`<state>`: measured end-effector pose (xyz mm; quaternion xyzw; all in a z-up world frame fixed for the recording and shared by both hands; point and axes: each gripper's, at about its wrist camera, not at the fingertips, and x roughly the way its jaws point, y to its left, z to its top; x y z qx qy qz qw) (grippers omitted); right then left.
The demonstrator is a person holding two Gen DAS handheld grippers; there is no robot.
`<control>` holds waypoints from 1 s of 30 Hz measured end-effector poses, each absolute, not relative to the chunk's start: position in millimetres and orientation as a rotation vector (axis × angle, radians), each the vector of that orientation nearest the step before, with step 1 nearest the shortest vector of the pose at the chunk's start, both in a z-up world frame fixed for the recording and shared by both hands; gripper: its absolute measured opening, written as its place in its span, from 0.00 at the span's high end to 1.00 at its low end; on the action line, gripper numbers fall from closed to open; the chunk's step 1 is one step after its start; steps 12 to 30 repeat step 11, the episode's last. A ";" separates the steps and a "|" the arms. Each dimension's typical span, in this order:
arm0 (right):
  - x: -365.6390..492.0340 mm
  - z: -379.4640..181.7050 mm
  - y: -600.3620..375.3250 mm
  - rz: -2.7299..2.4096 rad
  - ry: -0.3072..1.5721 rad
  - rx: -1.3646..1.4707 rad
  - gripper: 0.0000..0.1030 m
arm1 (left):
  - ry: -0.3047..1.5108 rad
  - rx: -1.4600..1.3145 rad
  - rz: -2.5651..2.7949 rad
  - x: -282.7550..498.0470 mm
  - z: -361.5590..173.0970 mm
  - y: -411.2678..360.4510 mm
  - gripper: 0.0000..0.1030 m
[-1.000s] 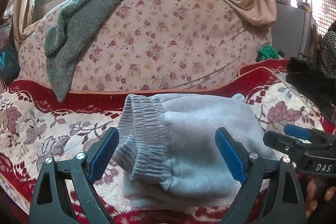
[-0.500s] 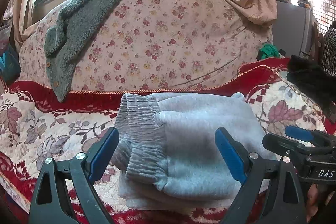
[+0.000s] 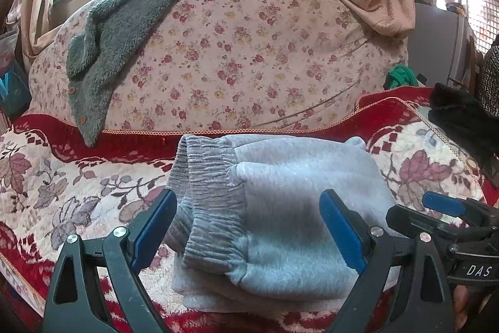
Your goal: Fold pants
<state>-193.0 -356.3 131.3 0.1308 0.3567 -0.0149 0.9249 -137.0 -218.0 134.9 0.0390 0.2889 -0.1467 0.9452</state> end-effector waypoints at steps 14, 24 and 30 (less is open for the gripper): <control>-193.0 129.8 -360.5 -0.041 0.736 0.283 0.08 | 0.548 0.087 -0.308 -137.0 137.7 -218.2 0.10; -193.0 129.8 -360.5 -0.041 0.736 0.283 0.08 | 0.548 0.087 -0.308 -137.0 137.7 -218.2 0.10; -193.0 129.8 -360.5 -0.041 0.736 0.283 0.08 | 0.548 0.087 -0.308 -137.0 137.7 -218.2 0.10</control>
